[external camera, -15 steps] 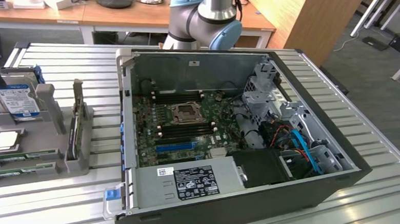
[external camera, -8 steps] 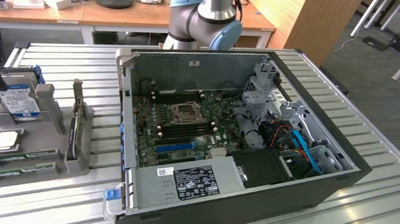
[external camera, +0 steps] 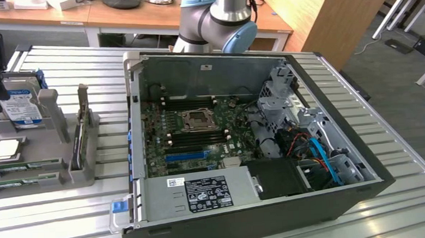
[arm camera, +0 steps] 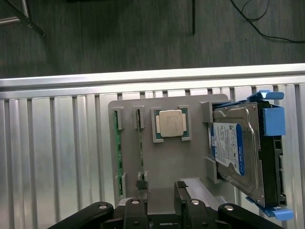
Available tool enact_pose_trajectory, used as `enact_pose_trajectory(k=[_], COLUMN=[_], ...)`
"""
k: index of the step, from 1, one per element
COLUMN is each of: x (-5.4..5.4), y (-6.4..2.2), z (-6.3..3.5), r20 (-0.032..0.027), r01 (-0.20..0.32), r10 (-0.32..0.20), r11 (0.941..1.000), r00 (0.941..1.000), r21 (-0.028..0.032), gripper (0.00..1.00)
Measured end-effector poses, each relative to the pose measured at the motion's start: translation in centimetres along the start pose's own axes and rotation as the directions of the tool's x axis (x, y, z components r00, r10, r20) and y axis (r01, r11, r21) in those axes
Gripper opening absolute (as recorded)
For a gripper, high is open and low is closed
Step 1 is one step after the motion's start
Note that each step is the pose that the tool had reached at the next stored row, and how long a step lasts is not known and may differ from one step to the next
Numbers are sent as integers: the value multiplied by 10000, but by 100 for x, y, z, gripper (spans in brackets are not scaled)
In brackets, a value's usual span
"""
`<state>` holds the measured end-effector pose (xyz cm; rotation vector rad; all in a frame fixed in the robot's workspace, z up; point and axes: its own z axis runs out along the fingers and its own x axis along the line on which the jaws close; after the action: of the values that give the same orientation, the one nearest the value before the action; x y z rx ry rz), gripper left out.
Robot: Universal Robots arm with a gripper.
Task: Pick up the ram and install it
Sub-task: 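Pick up the ram and move it above insertion slot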
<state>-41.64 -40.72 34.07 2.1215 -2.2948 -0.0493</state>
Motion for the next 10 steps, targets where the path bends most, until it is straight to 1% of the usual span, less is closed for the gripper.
enact_pose_trajectory(k=[10], x=[1], y=[-3], z=[92], r20=[0], r01=[0], r10=[0], r11=[10000], r00=[10000], r21=[0], gripper=[36])
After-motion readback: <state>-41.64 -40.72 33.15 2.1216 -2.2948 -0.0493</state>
